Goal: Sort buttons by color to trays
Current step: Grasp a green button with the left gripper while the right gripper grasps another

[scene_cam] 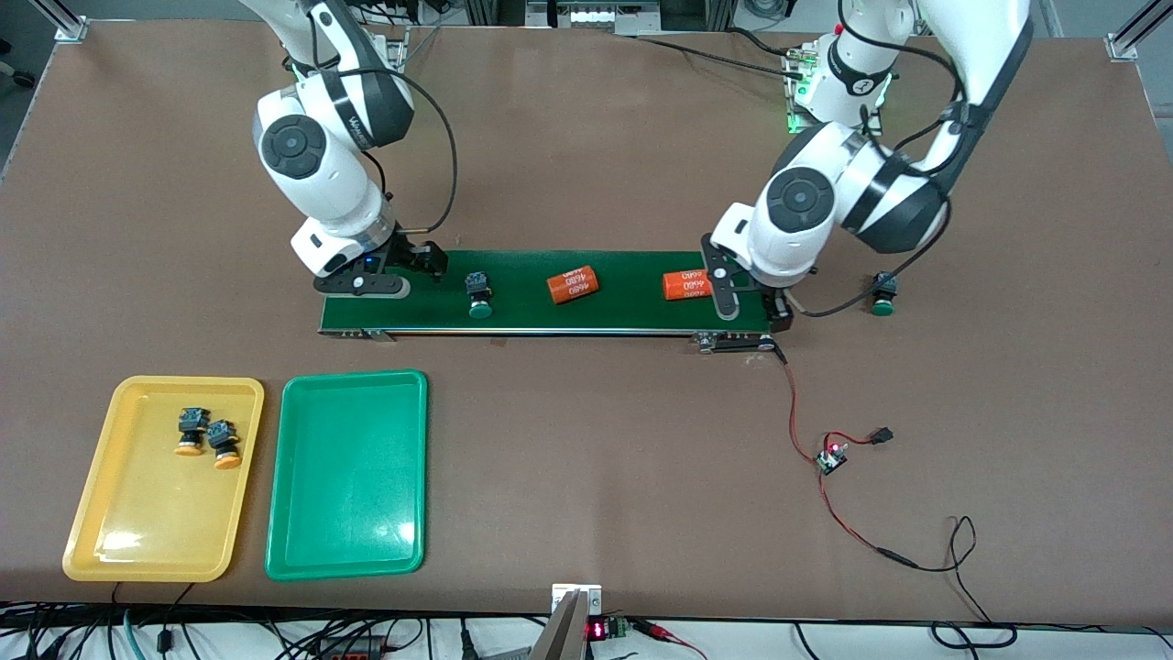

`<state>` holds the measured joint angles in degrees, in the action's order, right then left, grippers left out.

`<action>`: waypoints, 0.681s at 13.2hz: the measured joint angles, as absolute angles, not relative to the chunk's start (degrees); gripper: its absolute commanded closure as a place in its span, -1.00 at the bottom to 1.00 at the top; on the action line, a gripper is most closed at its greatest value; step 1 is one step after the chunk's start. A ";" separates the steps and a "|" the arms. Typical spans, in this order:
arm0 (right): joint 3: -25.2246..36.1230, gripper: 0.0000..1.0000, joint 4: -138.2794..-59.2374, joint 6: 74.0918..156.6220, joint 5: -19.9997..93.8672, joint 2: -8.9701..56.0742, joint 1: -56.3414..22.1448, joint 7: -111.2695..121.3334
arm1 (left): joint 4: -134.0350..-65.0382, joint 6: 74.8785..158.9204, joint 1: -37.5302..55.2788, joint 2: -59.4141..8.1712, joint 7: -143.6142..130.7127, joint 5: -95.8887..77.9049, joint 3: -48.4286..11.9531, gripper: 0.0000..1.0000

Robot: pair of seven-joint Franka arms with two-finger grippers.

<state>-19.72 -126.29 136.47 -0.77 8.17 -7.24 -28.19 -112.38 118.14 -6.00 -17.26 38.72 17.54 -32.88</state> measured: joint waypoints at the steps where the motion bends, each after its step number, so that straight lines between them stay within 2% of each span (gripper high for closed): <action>1: -19.91 -1.00 -126.42 137.40 -0.77 8.55 -8.08 -29.26 | -112.37 117.65 -6.01 -15.81 38.70 16.20 -30.77 -1.00; 5: -20.01 -1.00 -126.52 140.90 -0.82 10.78 -10.09 -31.51 | -112.30 116.27 -6.46 -12.96 37.91 5.84 -19.98 -1.00; 9: -19.96 -1.00 -126.75 145.66 -2.26 14.97 -10.15 -31.50 | -112.87 114.82 -6.90 -13.26 22.63 4.63 -12.17 -1.00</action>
<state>-19.96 -126.75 145.66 -2.26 14.97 -10.15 -31.50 -112.87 114.82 -6.90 -13.26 22.63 4.63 -12.17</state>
